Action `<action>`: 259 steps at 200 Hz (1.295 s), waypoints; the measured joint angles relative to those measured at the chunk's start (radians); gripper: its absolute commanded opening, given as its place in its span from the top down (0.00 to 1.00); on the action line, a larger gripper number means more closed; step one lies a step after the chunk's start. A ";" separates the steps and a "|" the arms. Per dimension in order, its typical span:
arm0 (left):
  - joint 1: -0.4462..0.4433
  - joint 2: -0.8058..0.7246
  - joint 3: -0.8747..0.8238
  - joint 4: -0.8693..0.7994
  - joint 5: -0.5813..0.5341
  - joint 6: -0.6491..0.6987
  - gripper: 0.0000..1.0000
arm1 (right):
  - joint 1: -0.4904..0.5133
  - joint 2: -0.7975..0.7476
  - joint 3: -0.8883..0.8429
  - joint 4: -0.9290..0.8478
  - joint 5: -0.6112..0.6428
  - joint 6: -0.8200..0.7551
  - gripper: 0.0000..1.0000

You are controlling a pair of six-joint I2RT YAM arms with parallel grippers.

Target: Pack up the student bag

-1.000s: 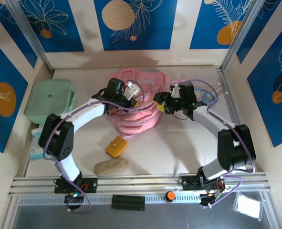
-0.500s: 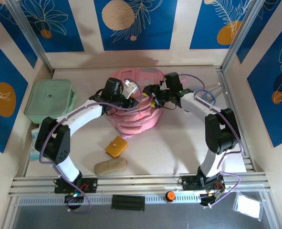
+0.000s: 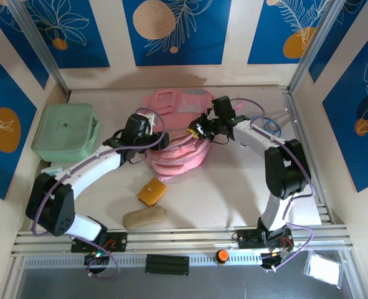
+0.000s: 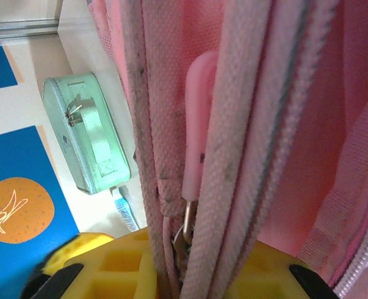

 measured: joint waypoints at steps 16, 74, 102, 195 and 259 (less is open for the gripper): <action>-0.035 -0.008 -0.032 -0.002 -0.005 -0.084 0.41 | 0.003 0.000 0.000 0.006 0.000 -0.004 0.85; -0.211 0.007 -0.032 0.019 -0.110 -0.232 0.55 | 0.003 0.000 0.000 0.016 -0.005 -0.015 0.87; -0.261 0.053 0.009 0.015 -0.203 -0.274 0.58 | 0.003 0.000 0.000 0.016 -0.005 -0.016 0.87; -0.291 0.209 0.135 -0.030 -0.293 -0.329 0.64 | 0.007 0.000 0.000 0.020 -0.005 -0.015 0.87; -0.291 0.258 0.183 -0.079 -0.329 -0.347 0.80 | 0.008 0.001 0.000 0.020 -0.005 -0.019 0.87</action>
